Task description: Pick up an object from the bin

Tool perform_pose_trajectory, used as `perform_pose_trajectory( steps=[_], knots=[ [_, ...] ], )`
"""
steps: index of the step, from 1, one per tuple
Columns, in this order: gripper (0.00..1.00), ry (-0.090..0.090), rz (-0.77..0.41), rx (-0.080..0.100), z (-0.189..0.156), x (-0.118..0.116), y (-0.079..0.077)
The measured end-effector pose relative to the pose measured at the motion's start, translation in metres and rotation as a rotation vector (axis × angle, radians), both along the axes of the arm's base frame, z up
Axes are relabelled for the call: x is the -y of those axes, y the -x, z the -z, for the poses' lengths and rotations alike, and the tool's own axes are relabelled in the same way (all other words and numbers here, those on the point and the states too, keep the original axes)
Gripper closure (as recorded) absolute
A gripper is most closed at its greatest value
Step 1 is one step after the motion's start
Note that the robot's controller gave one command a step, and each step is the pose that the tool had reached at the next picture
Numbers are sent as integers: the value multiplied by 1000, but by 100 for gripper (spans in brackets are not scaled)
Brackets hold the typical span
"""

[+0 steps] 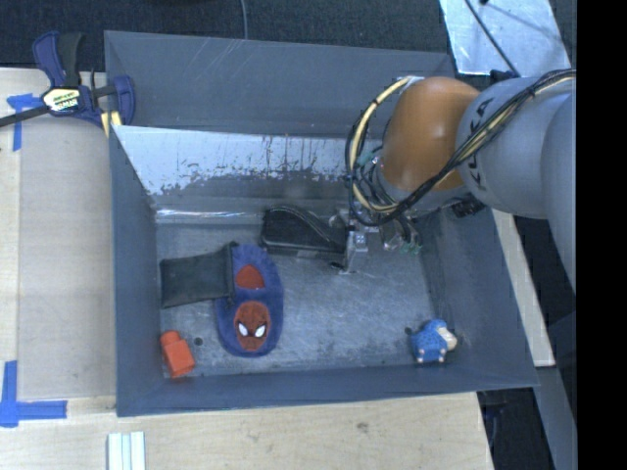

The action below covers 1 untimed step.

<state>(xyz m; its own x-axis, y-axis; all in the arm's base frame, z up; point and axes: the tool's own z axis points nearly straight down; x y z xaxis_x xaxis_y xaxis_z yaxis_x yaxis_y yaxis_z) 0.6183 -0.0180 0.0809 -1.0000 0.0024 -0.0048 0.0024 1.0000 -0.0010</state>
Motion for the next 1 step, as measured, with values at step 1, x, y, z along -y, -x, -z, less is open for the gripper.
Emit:
perform_pose_trajectory(
  steps=[1],
  knots=[
    [100,1,-1,-3,-151,2,-10]
  ],
)
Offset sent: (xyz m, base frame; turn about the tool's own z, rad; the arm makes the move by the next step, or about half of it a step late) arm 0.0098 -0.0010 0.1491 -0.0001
